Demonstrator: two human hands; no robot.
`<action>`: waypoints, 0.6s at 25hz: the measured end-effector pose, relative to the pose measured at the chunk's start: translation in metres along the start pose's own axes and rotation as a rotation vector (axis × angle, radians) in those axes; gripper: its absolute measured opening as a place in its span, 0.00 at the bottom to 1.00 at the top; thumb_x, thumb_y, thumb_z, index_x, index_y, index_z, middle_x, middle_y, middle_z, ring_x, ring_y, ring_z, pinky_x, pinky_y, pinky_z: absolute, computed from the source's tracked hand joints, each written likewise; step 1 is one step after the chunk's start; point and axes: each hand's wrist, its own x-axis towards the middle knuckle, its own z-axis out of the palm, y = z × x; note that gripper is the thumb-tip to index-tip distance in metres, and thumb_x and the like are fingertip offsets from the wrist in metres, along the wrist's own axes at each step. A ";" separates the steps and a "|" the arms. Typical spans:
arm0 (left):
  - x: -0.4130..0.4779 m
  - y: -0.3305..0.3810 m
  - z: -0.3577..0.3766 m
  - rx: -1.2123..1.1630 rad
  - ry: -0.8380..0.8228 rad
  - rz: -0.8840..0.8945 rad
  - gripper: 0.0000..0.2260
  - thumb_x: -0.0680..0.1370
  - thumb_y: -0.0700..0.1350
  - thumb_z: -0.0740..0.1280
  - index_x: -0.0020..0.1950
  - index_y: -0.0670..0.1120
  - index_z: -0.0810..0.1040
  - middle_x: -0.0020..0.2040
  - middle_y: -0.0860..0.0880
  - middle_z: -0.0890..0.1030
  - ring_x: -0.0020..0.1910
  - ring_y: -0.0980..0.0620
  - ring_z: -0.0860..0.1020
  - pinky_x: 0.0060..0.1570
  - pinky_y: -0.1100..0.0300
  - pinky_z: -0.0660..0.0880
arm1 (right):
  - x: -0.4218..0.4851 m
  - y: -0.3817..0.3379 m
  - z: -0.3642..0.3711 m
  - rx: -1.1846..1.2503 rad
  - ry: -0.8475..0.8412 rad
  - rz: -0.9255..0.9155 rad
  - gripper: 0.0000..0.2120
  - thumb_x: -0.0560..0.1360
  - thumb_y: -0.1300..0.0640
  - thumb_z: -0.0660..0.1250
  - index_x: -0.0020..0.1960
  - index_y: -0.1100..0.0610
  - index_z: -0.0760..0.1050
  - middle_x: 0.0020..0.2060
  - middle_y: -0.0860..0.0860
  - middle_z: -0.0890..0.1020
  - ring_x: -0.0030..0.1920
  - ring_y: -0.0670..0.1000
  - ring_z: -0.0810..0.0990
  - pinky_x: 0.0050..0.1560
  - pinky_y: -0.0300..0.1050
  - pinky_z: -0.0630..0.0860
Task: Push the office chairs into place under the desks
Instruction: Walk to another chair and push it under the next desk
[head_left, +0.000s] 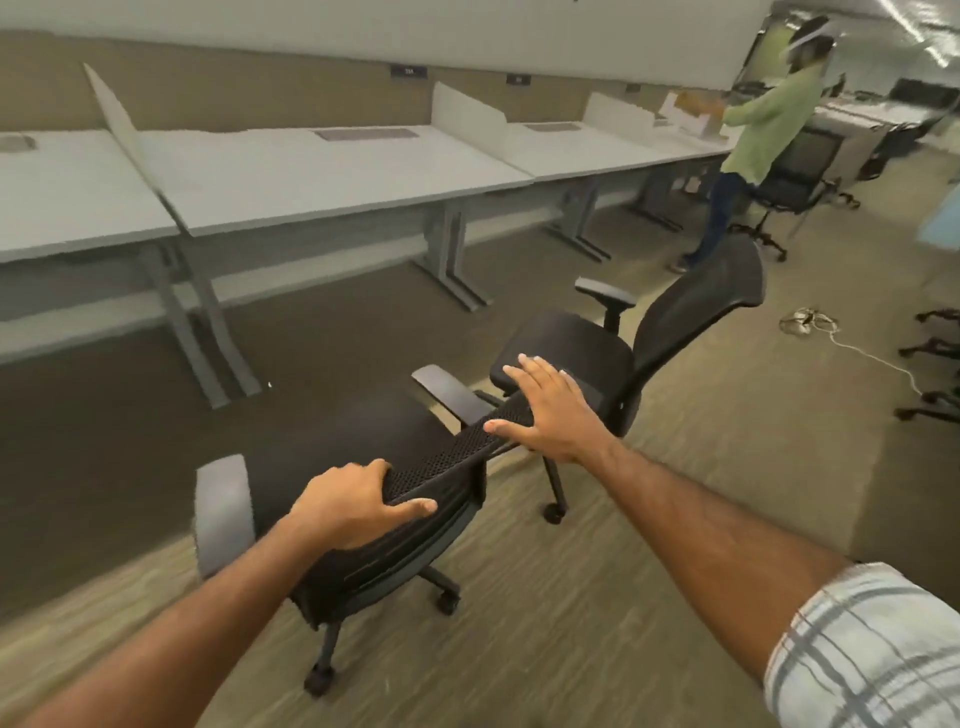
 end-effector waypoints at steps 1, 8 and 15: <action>0.005 0.006 -0.004 0.002 -0.026 -0.047 0.48 0.58 0.88 0.48 0.55 0.52 0.75 0.49 0.52 0.81 0.45 0.50 0.79 0.45 0.51 0.78 | 0.015 0.010 -0.002 0.005 0.000 -0.040 0.46 0.75 0.27 0.61 0.83 0.51 0.55 0.84 0.52 0.54 0.83 0.53 0.48 0.80 0.58 0.45; 0.002 0.053 0.016 0.032 0.118 -0.300 0.48 0.55 0.90 0.47 0.52 0.53 0.77 0.45 0.53 0.82 0.44 0.50 0.80 0.47 0.50 0.79 | 0.067 0.051 0.027 -0.156 -0.234 -0.267 0.44 0.69 0.16 0.45 0.46 0.51 0.82 0.45 0.50 0.86 0.52 0.55 0.81 0.64 0.55 0.70; -0.012 0.049 0.023 0.171 0.357 -0.356 0.42 0.61 0.88 0.44 0.38 0.52 0.74 0.32 0.55 0.77 0.33 0.55 0.75 0.30 0.57 0.66 | 0.079 0.072 0.022 -0.181 -0.151 -0.546 0.45 0.63 0.12 0.42 0.37 0.53 0.71 0.33 0.47 0.77 0.36 0.53 0.76 0.38 0.52 0.71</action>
